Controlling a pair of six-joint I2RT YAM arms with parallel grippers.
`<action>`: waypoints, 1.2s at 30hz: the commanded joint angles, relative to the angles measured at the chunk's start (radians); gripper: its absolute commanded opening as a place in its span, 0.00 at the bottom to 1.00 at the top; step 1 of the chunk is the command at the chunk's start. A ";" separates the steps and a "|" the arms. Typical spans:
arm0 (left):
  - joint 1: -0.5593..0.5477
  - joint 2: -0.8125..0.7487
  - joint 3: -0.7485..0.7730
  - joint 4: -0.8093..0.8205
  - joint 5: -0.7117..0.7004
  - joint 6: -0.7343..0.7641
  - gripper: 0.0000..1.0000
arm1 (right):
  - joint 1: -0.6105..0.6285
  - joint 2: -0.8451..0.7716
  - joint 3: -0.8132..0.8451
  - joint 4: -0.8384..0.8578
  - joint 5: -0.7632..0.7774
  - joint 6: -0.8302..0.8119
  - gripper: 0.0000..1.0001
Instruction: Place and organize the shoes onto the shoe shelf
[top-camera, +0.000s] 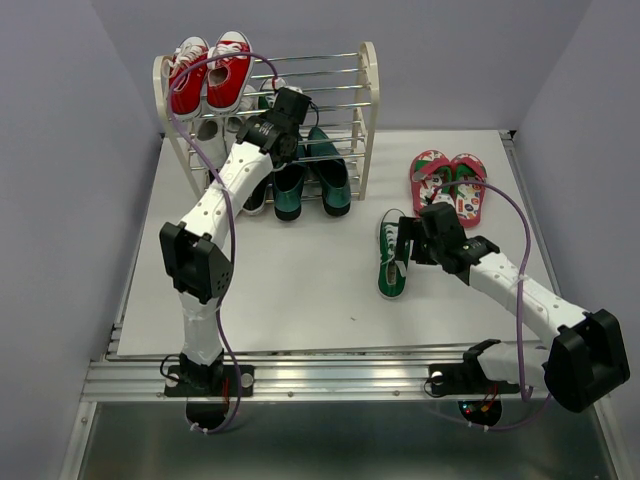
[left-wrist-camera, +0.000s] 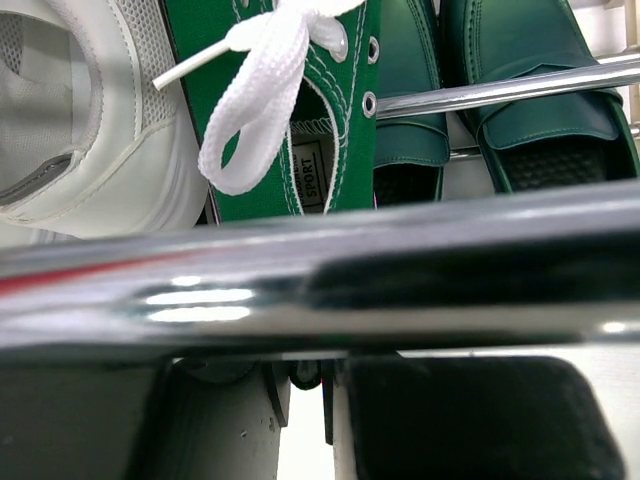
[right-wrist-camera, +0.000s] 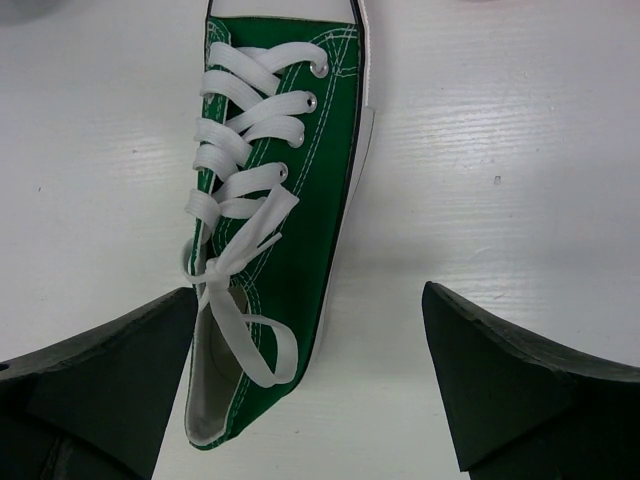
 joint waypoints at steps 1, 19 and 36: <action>0.018 -0.110 -0.019 0.177 0.000 -0.009 0.00 | -0.009 -0.023 -0.001 0.030 -0.003 -0.015 1.00; 0.015 -0.208 -0.226 0.409 0.135 0.029 0.00 | -0.009 -0.035 -0.002 0.030 -0.003 -0.018 1.00; 0.012 -0.217 -0.379 0.542 0.050 0.115 0.00 | -0.009 -0.046 -0.002 0.035 -0.015 -0.032 1.00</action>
